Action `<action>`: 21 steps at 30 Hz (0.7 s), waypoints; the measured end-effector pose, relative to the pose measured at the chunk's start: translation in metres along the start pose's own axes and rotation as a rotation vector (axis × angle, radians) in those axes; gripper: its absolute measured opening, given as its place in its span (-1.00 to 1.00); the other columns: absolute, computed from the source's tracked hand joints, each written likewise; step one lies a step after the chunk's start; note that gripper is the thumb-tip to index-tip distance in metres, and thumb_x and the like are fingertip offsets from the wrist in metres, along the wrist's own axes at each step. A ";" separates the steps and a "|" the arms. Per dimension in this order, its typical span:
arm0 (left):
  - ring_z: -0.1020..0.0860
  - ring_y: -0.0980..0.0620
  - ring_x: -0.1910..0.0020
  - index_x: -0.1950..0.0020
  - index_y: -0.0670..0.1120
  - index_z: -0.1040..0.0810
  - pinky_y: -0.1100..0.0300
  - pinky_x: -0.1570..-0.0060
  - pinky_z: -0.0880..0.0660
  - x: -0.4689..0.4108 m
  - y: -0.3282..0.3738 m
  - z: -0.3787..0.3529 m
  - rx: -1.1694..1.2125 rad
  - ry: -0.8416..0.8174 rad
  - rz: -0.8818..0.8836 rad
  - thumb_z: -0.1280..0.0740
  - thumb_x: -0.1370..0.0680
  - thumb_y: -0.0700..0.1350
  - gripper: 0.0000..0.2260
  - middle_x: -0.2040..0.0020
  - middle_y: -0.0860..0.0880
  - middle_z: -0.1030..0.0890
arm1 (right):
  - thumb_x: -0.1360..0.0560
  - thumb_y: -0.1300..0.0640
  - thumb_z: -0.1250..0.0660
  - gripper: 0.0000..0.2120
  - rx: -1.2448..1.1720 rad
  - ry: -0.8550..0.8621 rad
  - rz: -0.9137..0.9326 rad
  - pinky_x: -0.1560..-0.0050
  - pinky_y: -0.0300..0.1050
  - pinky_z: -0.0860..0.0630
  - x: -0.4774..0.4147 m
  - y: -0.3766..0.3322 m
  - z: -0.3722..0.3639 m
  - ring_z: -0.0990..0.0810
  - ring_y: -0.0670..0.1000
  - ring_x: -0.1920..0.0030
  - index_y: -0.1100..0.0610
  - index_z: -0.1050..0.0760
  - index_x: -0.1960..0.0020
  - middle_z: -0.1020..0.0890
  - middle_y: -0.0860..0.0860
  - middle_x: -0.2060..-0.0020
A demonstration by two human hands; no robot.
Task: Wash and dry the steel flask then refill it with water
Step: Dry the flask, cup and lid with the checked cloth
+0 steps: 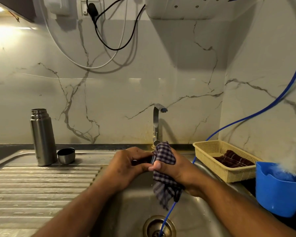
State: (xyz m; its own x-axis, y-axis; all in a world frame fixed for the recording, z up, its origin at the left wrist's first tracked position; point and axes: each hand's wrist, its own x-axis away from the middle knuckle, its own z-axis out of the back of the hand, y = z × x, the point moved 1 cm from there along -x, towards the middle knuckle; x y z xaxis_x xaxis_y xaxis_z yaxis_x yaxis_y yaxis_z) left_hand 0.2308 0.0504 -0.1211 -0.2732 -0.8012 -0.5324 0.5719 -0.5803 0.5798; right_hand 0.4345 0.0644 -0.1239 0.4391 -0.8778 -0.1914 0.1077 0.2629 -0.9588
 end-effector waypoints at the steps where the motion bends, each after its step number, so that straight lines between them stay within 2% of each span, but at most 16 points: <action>1: -0.62 0.25 -0.09 -0.27 0.19 -0.64 0.28 -0.12 -0.57 0.000 0.000 -0.001 0.019 0.004 0.012 -0.46 -0.50 0.05 -0.67 -0.08 0.24 -0.67 | -0.26 -0.11 -0.65 -0.23 0.043 0.008 0.013 -0.15 -0.05 -0.64 0.000 0.001 0.001 -0.67 -0.06 -0.15 -0.14 -0.40 -0.39 -0.67 -0.09 -0.16; 3: -0.66 0.20 -0.08 -0.26 0.12 -0.65 0.19 -0.16 -0.59 0.001 -0.001 -0.002 0.113 -0.021 0.065 -0.47 -0.50 -0.03 -0.68 -0.08 0.17 -0.71 | -0.18 -0.21 -0.67 -0.13 0.269 0.060 0.072 -0.15 -0.09 -0.64 0.001 0.000 0.002 -0.61 -0.11 -0.18 -0.23 -0.35 -0.39 -0.60 -0.17 -0.20; 5: -0.69 0.12 -0.07 -0.19 0.02 -0.69 0.07 -0.18 -0.61 0.002 -0.002 -0.001 0.236 -0.037 0.130 -0.47 -0.47 0.01 -0.70 -0.05 0.07 -0.74 | -0.14 -0.28 -0.67 -0.08 0.505 0.102 0.166 -0.17 -0.10 -0.62 0.001 -0.002 0.001 -0.54 -0.14 -0.22 -0.25 -0.31 -0.39 -0.52 -0.23 -0.24; 7: -0.70 0.00 -0.04 -0.12 -0.07 -0.71 -0.05 -0.17 -0.62 0.002 -0.004 0.000 0.343 -0.043 0.193 -0.46 -0.45 0.04 -0.70 -0.01 -0.03 -0.74 | -0.14 -0.29 -0.66 -0.13 0.674 0.111 0.290 -0.18 -0.25 -0.54 0.001 -0.003 -0.003 -0.45 -0.22 -0.22 -0.27 -0.29 -0.33 -0.43 -0.29 -0.25; 9: -0.70 -0.02 -0.02 -0.11 -0.07 -0.71 -0.08 -0.16 -0.62 0.002 -0.005 0.000 0.339 -0.051 0.213 -0.44 -0.46 0.03 -0.71 0.00 -0.05 -0.74 | -0.15 -0.29 -0.65 -0.15 0.751 0.095 0.348 -0.08 -0.43 -0.42 0.003 -0.005 -0.006 -0.38 -0.33 -0.21 -0.34 -0.24 -0.28 -0.36 -0.38 -0.20; 11: -0.70 0.06 -0.04 -0.14 -0.02 -0.71 0.00 -0.16 -0.62 0.002 -0.003 0.002 0.285 -0.029 0.185 -0.44 -0.44 0.05 -0.68 -0.02 0.02 -0.74 | -0.14 -0.28 -0.66 -0.16 0.694 0.104 0.317 -0.05 -0.43 -0.43 0.002 -0.002 -0.006 -0.41 -0.34 -0.20 -0.34 -0.25 -0.27 -0.40 -0.38 -0.19; 12: -0.68 0.11 -0.05 -0.16 0.00 -0.71 0.05 -0.16 -0.62 0.002 -0.002 0.003 0.248 -0.003 0.151 -0.45 -0.43 0.07 -0.66 -0.03 0.07 -0.73 | -0.14 -0.26 -0.68 -0.16 0.565 0.101 0.255 -0.08 -0.37 -0.49 0.001 0.000 -0.006 -0.48 -0.27 -0.19 -0.31 -0.29 -0.28 -0.47 -0.34 -0.18; 14: -0.65 0.16 -0.08 -0.18 0.06 -0.70 0.13 -0.14 -0.61 0.001 0.000 0.005 0.148 0.034 0.051 -0.45 -0.42 0.10 -0.65 -0.05 0.13 -0.70 | -0.13 -0.22 -0.70 -0.11 0.138 0.022 0.056 -0.18 -0.09 -0.62 0.000 0.004 -0.005 -0.63 -0.09 -0.16 -0.19 -0.38 -0.36 -0.63 -0.17 -0.17; 16: -0.63 0.15 -0.11 -0.21 0.12 -0.69 0.19 -0.13 -0.59 0.000 0.000 0.004 0.084 0.037 -0.031 -0.46 -0.44 0.07 -0.66 -0.08 0.17 -0.67 | -0.11 -0.22 -0.71 -0.06 -0.131 -0.049 -0.091 -0.26 0.12 -0.60 -0.001 0.005 -0.004 -0.67 0.08 -0.18 -0.04 -0.44 -0.40 -0.69 0.02 -0.16; 18: -0.64 0.14 -0.12 -0.23 0.12 -0.66 0.18 -0.16 -0.59 0.000 -0.001 0.003 0.114 0.036 -0.024 -0.48 -0.47 -0.02 -0.67 -0.09 0.17 -0.67 | -0.12 -0.20 -0.70 -0.08 -0.098 -0.033 -0.038 -0.25 0.09 -0.61 0.000 0.003 -0.001 -0.67 0.05 -0.18 -0.07 -0.43 -0.39 -0.69 -0.01 -0.17; 21: -0.67 0.10 -0.10 -0.23 0.06 -0.65 0.06 -0.20 -0.60 0.000 -0.003 0.001 0.243 0.003 0.104 -0.47 -0.47 -0.02 -0.68 -0.08 0.10 -0.72 | -0.15 -0.20 -0.69 -0.12 0.400 0.119 0.147 -0.16 -0.15 -0.60 0.003 -0.005 -0.001 -0.55 -0.16 -0.20 -0.25 -0.33 -0.37 -0.55 -0.23 -0.22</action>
State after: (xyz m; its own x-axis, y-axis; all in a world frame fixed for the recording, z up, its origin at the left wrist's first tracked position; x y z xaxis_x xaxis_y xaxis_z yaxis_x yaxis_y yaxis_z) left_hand 0.2286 0.0515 -0.1226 -0.2205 -0.8580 -0.4639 0.3943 -0.5134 0.7622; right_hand 0.4347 0.0602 -0.1202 0.3726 -0.8532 -0.3650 0.3984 0.5023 -0.7674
